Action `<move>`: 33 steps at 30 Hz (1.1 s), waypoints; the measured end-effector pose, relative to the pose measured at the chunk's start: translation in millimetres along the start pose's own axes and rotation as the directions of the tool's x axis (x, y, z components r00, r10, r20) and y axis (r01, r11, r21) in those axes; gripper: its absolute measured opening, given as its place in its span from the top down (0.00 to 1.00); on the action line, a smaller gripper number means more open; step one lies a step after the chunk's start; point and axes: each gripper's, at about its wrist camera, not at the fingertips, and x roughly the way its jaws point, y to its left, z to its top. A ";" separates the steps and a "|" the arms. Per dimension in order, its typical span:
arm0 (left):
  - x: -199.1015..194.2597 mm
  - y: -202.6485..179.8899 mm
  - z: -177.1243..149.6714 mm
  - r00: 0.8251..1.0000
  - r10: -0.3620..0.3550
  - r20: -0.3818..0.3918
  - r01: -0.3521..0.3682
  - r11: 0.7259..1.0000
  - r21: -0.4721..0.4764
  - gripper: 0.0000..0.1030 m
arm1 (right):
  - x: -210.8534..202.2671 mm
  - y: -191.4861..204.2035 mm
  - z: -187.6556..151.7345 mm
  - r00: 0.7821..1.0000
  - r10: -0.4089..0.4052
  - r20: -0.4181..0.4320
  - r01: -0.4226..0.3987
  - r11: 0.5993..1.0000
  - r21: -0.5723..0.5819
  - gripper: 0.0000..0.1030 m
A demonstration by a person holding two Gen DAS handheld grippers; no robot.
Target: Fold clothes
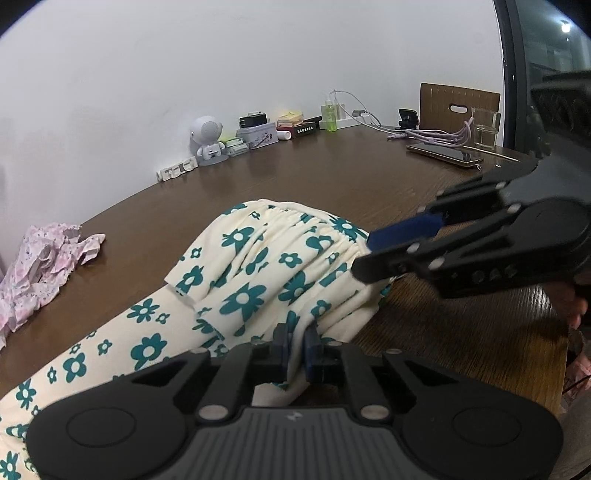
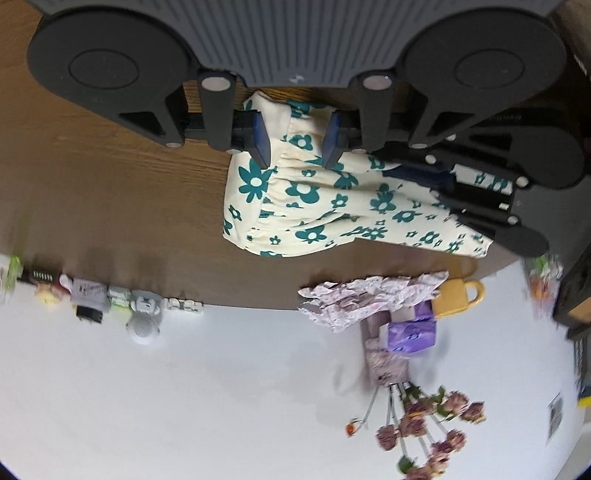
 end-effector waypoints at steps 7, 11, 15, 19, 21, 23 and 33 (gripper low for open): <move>-10.3 11.6 -6.7 1.000 -0.001 -0.009 0.001 0.999 -0.041 0.92 | 11.4 9.9 -6.6 0.999 -0.038 -0.023 0.037 0.999 -0.034 0.72; -19.9 17.2 -13.6 0.999 0.024 -0.023 -0.025 0.998 -0.050 0.93 | 12.9 12.7 -8.9 0.999 -0.050 -0.021 0.049 0.998 -0.050 0.72; -32.1 26.3 -16.1 0.999 0.041 -0.004 -0.041 0.995 -0.087 0.93 | 12.5 12.1 -9.3 0.999 -0.048 -0.020 0.047 0.998 -0.045 0.71; -41.1 32.0 -3.0 0.996 0.000 0.087 0.012 0.990 -0.138 0.93 | 12.9 13.0 -8.8 0.998 -0.051 -0.022 0.050 0.998 -0.048 0.71; -34.5 29.5 5.8 0.994 -0.028 0.104 0.043 0.989 -0.141 0.90 | 13.7 14.6 -8.7 0.998 -0.056 -0.025 0.054 0.997 -0.054 0.71; -22.6 24.5 12.7 0.993 -0.052 0.103 0.065 0.990 -0.127 0.90 | 14.3 16.8 -8.8 0.998 -0.062 -0.027 0.060 0.996 -0.063 0.71; 5.1 19.9 3.2 0.998 -0.052 0.018 0.054 0.989 -0.137 0.92 | 7.4 15.2 -5.4 0.998 -0.060 0.023 0.061 0.997 -0.045 0.71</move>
